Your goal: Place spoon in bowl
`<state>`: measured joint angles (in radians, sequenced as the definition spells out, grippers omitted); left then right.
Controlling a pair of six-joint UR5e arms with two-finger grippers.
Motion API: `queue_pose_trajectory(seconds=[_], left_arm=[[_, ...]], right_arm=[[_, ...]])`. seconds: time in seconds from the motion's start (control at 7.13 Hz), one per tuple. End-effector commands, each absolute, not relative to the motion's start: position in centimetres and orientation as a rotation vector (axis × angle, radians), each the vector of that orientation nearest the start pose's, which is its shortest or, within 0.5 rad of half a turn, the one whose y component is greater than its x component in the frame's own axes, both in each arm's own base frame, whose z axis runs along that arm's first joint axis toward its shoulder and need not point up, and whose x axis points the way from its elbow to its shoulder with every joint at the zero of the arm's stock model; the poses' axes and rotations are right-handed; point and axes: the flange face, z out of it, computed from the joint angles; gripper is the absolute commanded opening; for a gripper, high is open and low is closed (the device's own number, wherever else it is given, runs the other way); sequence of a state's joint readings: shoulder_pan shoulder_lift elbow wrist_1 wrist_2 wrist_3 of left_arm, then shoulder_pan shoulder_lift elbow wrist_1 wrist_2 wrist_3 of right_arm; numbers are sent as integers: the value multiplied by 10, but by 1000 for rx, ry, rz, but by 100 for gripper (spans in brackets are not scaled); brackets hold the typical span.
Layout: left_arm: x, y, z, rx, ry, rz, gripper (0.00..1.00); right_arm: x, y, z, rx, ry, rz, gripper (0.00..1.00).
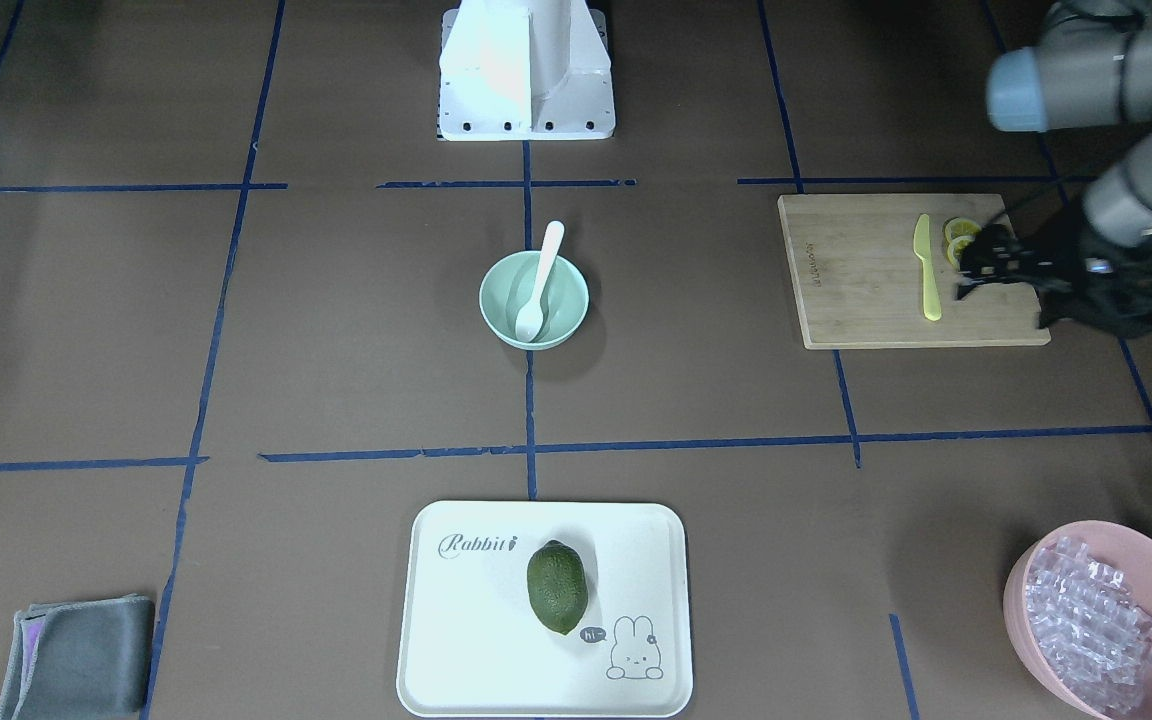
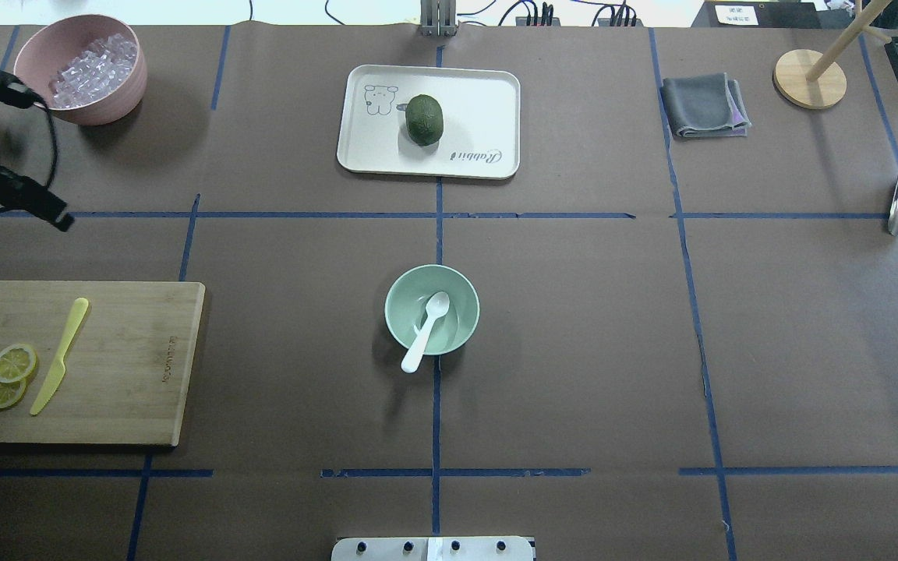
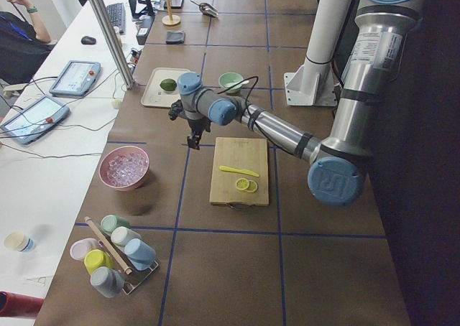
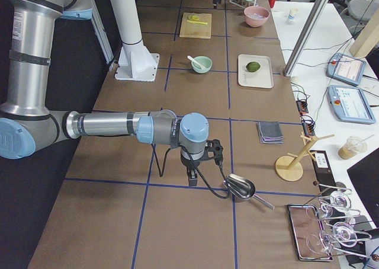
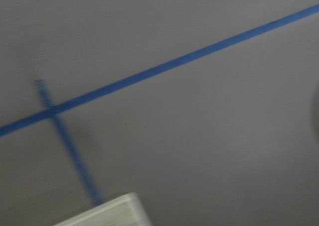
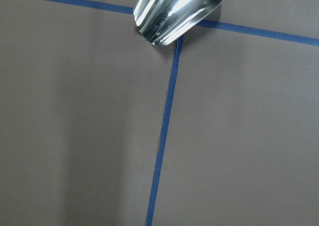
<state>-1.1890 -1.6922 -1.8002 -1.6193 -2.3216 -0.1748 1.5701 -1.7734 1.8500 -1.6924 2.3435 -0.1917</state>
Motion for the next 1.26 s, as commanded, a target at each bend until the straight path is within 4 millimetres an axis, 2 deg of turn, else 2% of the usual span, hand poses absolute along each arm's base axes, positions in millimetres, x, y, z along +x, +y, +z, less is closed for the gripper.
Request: queue_pose_trajectory(seconds=[0.0, 0.14, 0.28, 0.42, 0.56, 0.84, 1.12], left_arm=[[6, -493, 560, 133, 783, 175, 100], [-32, -473, 577, 114, 806, 87, 100], [-53, -432, 614, 52, 828, 9, 100], [-64, -420, 627, 33, 833, -32, 100], [-80, -416, 642, 39, 834, -67, 100], [-81, -415, 653, 69, 826, -15, 100], [-81, -415, 650, 76, 826, -15, 100]], right_arm=[[61, -402, 624, 31, -784, -170, 100], [61, -402, 624, 31, -784, -170, 100], [61, -402, 624, 31, -784, -170, 100], [61, -402, 624, 30, -782, -170, 100], [61, -402, 624, 31, -781, -172, 100], [60, -403, 624, 32, -781, -174, 100], [60, -405, 622, 35, -780, -174, 100]])
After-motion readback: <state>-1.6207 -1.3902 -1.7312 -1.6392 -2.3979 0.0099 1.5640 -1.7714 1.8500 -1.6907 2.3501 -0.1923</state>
